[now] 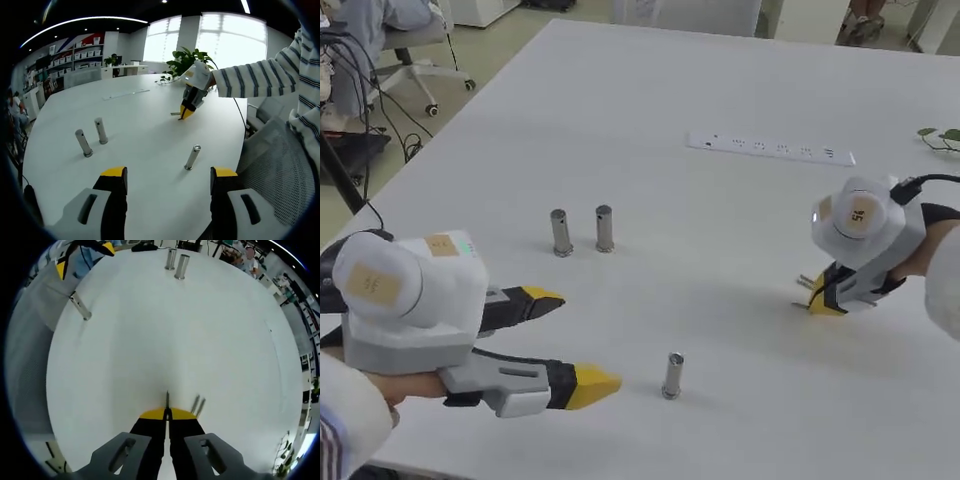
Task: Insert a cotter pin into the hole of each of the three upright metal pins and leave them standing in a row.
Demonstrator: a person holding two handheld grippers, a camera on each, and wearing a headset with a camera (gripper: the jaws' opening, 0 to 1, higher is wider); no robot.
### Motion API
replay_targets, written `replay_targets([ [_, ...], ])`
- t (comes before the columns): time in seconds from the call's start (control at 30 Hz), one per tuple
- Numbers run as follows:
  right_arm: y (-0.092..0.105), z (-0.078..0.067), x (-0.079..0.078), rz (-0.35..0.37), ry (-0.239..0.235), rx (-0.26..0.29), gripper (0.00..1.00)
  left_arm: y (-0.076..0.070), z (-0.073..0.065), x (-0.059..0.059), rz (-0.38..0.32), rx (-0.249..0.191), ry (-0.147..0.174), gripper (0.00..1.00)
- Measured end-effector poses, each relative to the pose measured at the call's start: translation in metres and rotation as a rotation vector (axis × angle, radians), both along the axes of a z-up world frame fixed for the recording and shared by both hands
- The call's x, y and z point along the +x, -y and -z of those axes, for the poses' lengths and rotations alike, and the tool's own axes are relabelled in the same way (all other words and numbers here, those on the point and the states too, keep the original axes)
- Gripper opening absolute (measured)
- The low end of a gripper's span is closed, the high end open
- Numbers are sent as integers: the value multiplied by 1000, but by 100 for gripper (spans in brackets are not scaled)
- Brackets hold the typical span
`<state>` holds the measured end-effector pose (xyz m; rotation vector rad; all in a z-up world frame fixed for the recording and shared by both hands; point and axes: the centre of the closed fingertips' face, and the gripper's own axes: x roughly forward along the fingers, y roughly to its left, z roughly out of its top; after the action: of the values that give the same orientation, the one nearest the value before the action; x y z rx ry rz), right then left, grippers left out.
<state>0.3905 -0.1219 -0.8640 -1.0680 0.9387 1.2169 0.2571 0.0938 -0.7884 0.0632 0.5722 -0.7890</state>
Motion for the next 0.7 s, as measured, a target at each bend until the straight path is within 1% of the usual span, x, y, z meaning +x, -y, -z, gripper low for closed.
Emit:
replay_targets([
  [0.07, -2, -3, -1, 9, 2, 16, 1, 1, -1, 0, 4, 0, 5, 67],
  [0.1, -3, -5, -1, 7, 14, 20, 1, 1, 0, 0, 6, -1, 5, 67],
  [0.2, -4, -8, -4, -9, 25, 18, 1, 1, 0, 0, 10, 3, 3, 67],
  [0.33, -6, -14, -10, -15, 31, 38, 1, -1, 1, 1, 2, 1, 4, 66],
  [0.47, -8, -21, -16, -21, 43, 61, 1, 0, -2, 2, 7, -3, 7, 66],
  [0.57, -8, -25, -18, -27, 63, 68, 1, 1, -3, 5, 9, -13, 6, 66],
  [0.7, -9, -32, -21, -22, 86, 92, 1, 5, -3, 9, 20, -9, 8, 65],
])
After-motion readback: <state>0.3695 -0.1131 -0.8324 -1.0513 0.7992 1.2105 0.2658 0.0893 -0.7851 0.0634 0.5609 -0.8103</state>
